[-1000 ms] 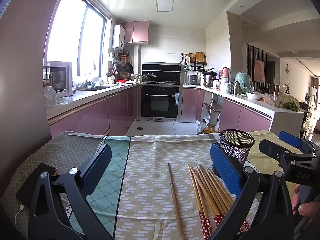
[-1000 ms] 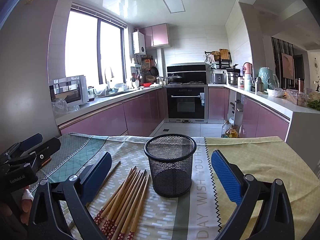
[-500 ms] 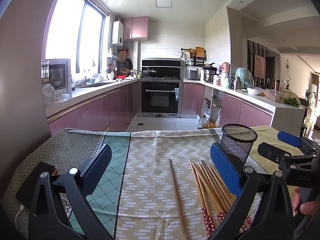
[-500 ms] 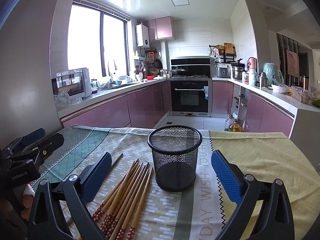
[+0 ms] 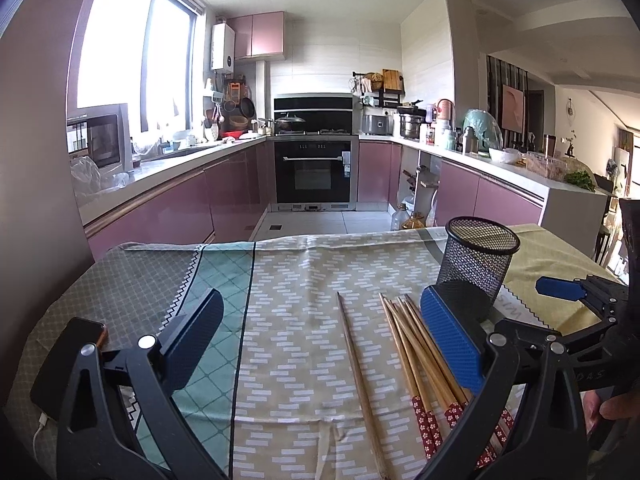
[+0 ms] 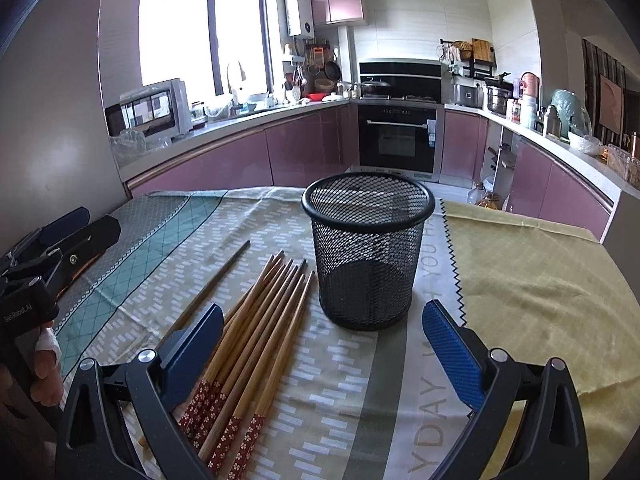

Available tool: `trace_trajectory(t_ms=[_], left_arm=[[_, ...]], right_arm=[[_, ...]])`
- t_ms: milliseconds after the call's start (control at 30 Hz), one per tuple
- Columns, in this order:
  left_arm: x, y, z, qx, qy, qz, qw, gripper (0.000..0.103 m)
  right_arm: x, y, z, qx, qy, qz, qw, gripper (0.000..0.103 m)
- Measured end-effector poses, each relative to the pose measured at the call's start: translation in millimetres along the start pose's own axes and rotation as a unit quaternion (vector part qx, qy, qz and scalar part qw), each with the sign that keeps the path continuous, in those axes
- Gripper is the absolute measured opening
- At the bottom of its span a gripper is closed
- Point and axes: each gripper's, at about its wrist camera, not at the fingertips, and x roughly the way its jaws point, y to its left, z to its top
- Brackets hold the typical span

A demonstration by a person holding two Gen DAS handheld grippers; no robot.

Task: Organize utensils
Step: 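Close the left tool on one wooden chopstick while the right tool grasps another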

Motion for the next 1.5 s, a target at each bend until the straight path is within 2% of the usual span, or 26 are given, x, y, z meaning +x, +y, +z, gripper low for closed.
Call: trace_trajectory(t_ms=[233,267,367,467,567,767,867,933,967,1033,1100,1133,1300,1500], left_arm=[[26.4,-0.5,-10.3,0.037,0.078,-0.007,0.9963,0.096],[30.8,-1.8,-12.9,0.043,0.089,-0.008,0.995,0.091],[44.8,-4.0,-19.9,0.056,0.125,-0.023,0.9904,0.083],[55.2,-6.6,-23.9,0.062,0.147,-0.036,0.9866,0.076],[67.8,-10.0,-26.1,0.066,0.168,-0.049,0.9823,0.071],[99.4,-18.1,-30.7,0.066,0.22,-0.071,0.9706,0.055],[114.1,-19.8,-32.7,0.057,0.241,-0.082,0.9653,0.051],[117.9,-20.6,-30.6,0.054,0.241,-0.083,0.9656,0.046],[118.4,-21.2,-29.7,0.053,0.241,-0.082,0.9655,0.041],[120.9,-22.6,-28.9,0.048,0.242,-0.085,0.9655,0.035],[120.9,-22.7,-28.0,0.041,0.242,-0.086,0.9657,0.018],[120.8,-21.9,-27.2,0.034,0.243,-0.088,0.9654,0.013],[113.4,-14.6,-25.8,0.007,0.243,-0.093,0.9656,0.009],[96.7,-6.8,-16.8,-0.011,0.226,-0.114,0.9673,0.008]], right_arm=[[22.5,2.0,-5.5,-0.008,0.07,0.017,0.997,0.073],[26.2,2.5,-6.4,-0.009,0.081,0.018,0.997,0.071],[38.2,4.4,-8.5,-0.01,0.111,0.028,0.993,0.051],[45.8,7.6,-8.8,-0.011,0.129,0.032,0.991,0.043],[49.5,9.6,-7.5,-0.015,0.139,0.034,0.99,0.037],[58.2,18.2,-1.2,-0.037,0.15,0.029,0.988,0.037],[60.2,12.4,0.7,-0.031,0.152,0.034,0.987,0.032],[60.0,7.3,0.7,-0.014,0.153,0.051,0.987,0.015],[60.9,5.3,1.3,-0.007,0.155,0.057,0.986,0.012],[60.4,-0.8,0.7,0.012,0.154,0.069,0.986,0.01],[59.2,-4.5,-0.5,0.022,0.153,0.077,0.985,0.007],[57.6,-6.2,-1.2,0.027,0.151,0.082,0.985,0.006],[44.7,-8.8,-0.5,0.031,0.134,0.102,0.985,0.006],[16.9,-16.9,10.4,0.031,0.091,0.131,0.987,0.006]])
